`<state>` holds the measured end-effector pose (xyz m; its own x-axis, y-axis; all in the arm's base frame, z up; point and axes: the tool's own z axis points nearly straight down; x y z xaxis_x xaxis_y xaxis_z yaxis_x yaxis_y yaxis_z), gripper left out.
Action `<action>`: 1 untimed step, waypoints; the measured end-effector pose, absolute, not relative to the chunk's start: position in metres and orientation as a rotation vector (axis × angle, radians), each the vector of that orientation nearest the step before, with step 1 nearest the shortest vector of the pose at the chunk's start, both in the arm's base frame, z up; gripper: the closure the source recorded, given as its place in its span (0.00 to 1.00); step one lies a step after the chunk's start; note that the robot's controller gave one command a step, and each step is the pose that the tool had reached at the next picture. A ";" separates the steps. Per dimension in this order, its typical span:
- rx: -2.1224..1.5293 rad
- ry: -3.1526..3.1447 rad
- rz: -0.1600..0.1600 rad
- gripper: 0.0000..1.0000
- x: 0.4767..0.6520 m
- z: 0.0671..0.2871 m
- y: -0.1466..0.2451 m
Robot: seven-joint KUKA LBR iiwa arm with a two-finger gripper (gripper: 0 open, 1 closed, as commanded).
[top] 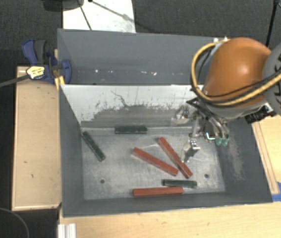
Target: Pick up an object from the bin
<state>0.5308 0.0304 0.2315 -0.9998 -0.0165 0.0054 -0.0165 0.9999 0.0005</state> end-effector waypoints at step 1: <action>0.024 -3.145 -0.001 0.00 0.532 0.236 0.030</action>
Offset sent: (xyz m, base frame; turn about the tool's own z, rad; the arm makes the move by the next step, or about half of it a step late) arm -0.0260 0.0253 -0.0715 0.2033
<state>0.5324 0.0303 0.2358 -0.9999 -0.0152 -0.0031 -0.0152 0.9999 0.0009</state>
